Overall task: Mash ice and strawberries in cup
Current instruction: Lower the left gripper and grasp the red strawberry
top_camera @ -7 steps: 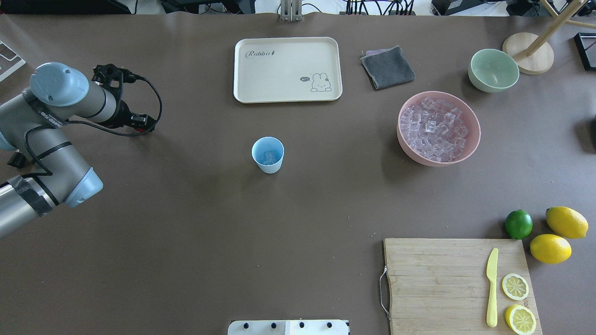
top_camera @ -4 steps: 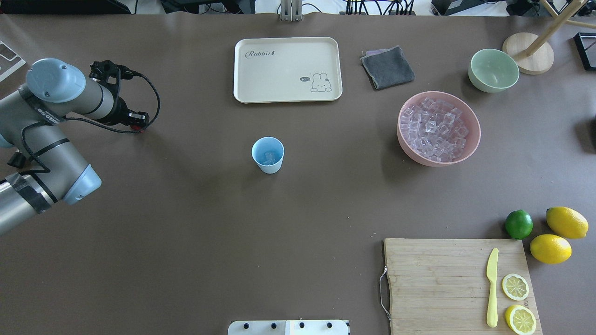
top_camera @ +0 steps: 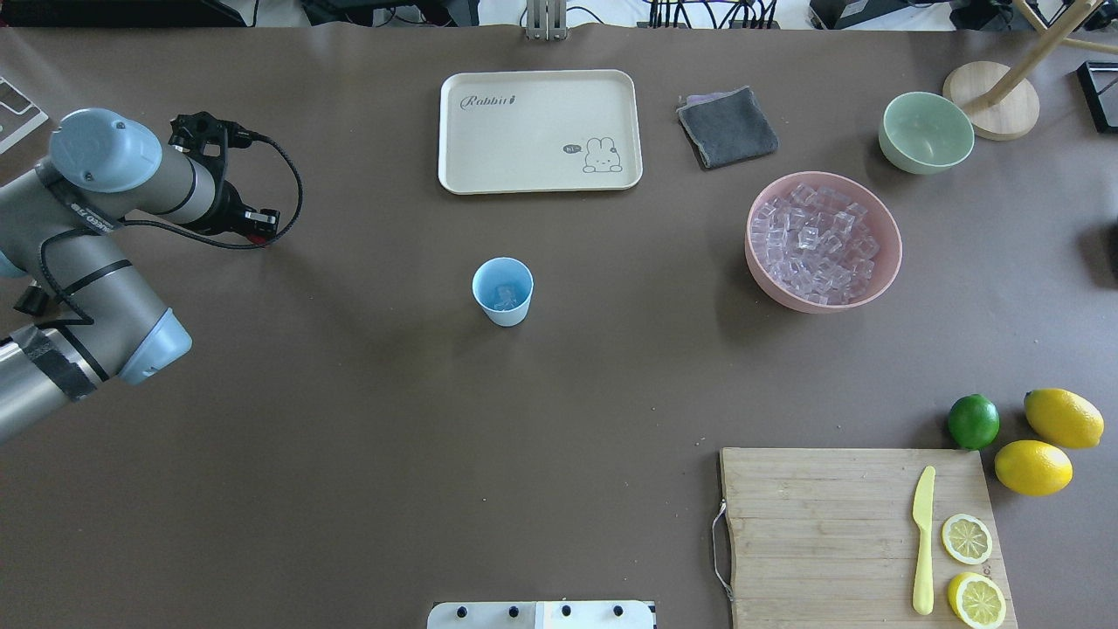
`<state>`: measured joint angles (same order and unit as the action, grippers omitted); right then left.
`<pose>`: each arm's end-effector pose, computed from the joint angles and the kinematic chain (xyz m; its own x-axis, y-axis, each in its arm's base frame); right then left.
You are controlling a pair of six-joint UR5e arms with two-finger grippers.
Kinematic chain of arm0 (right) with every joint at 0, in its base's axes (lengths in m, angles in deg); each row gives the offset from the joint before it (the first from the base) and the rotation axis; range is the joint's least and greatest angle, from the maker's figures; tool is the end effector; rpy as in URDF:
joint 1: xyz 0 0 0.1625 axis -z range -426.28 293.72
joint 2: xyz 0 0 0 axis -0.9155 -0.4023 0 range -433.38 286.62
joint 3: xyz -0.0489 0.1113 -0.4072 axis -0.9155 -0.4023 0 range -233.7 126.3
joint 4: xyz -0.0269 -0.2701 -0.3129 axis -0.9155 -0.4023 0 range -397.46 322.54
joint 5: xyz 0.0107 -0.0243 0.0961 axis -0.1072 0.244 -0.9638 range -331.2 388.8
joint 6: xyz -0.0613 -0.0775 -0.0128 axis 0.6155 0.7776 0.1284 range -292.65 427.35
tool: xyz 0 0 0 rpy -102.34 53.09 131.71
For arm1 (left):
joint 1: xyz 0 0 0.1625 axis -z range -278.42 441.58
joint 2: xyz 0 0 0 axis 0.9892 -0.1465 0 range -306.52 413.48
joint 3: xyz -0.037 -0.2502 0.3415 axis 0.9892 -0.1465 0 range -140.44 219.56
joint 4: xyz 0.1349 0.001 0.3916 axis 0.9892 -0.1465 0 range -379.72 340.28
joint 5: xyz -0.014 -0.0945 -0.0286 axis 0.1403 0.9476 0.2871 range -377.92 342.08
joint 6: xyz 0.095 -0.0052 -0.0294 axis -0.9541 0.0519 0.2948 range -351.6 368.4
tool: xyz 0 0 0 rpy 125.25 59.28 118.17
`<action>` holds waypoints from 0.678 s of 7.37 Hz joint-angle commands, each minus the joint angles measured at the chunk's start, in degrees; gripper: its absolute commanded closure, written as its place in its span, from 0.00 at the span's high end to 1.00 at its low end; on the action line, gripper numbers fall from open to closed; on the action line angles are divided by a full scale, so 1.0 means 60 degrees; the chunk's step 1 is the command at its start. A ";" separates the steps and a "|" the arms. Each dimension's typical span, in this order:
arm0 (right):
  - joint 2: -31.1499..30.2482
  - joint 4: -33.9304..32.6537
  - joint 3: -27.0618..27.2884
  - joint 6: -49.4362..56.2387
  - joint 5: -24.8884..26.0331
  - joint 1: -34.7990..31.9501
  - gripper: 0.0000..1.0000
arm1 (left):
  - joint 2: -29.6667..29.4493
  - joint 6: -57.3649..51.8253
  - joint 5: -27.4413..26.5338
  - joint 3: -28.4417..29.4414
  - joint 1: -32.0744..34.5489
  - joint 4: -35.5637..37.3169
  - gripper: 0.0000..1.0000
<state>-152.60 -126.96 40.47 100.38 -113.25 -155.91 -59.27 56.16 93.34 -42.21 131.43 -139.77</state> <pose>0.0510 -0.5711 0.5113 0.5111 -0.7048 0.4920 0.3396 0.6914 0.6377 0.3642 -0.5825 0.4522 0.7086 0.1315 -0.6932 0.0971 0.9550 0.2804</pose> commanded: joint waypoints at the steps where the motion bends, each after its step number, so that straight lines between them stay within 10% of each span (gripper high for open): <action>1: -0.0111 0.0019 -0.0007 -0.0069 0.0075 -0.0002 0.99 | -0.1385 0.0023 0.0527 -0.0767 0.0289 0.2530 0.00; 5: -0.0769 0.0136 -0.0037 0.0091 0.0105 -0.0002 0.99 | -0.2313 0.1818 0.0455 -0.2119 -0.0921 0.3074 0.00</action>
<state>-155.73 -126.31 40.11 100.73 -112.69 -155.92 -70.95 62.79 96.59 -53.62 129.34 -121.62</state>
